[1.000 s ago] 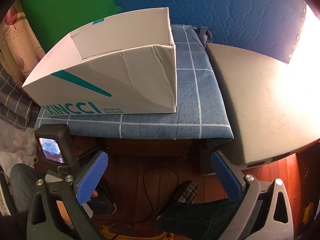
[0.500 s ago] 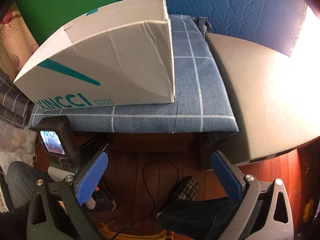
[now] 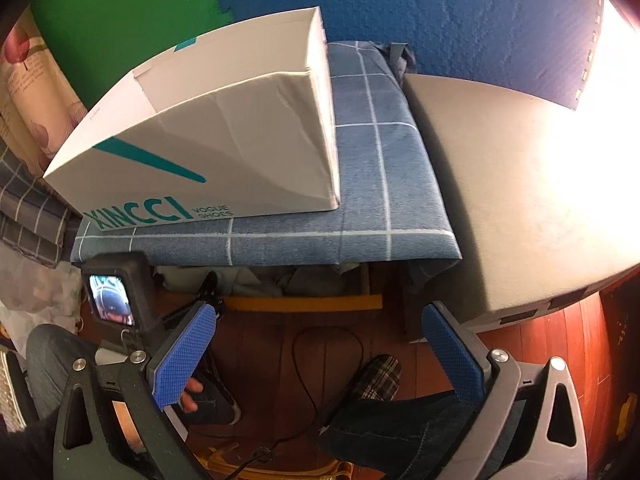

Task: Take underwear out of drawer
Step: 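Lower the left tool over the open drawer of underwear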

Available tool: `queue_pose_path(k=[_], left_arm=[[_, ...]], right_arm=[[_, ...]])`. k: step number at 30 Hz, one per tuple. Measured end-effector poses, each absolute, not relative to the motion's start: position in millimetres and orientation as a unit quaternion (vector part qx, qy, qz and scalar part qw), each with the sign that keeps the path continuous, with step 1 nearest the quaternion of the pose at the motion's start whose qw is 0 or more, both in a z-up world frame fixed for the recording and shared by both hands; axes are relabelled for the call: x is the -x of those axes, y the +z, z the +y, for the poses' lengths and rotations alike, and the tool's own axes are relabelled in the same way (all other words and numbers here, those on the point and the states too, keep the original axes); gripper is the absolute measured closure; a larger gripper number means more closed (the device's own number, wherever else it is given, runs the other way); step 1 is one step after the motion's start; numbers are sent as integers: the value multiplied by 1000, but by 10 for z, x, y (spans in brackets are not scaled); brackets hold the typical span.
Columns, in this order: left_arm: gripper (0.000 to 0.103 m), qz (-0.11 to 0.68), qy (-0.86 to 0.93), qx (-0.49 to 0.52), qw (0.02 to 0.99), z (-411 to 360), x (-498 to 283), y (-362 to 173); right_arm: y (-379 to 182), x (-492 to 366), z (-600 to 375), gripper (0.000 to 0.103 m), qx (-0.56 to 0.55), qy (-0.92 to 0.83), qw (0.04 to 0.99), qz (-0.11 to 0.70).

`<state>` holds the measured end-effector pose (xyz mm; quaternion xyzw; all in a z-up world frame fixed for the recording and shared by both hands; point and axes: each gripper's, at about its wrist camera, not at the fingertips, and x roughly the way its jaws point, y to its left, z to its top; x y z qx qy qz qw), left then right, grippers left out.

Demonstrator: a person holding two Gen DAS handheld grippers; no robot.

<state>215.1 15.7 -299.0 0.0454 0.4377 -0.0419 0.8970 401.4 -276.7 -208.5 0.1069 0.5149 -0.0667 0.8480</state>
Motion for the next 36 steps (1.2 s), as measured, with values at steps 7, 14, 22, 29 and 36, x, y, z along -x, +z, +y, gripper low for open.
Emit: queue_pose_path(k=[7, 14, 22, 29, 36], left_arm=[[14, 445, -47, -46, 893, -98, -2419, -2863], [14, 446, -58, -46, 892, -124, -2588, -2770], [12, 532, -88, -43, 841, -209, -3356, -3031], [11, 563, -75, -48, 822, -298, -3728, -3119], [11, 610, -72, -50, 788, -305, -3965, -3075]], right_arm=[[-1972, -3869, -2838, 1, -123, -65, 854, 501], [-1770, -3715, -2815, 1, -121, -58, 866, 481], [-1548, -3567, -2799, 1, -122, -58, 880, 455], [-1465, -3505, -2761, 1, -115, -56, 887, 444], [-1588, -3556, -2801, 1, -124, -55, 879, 458]])
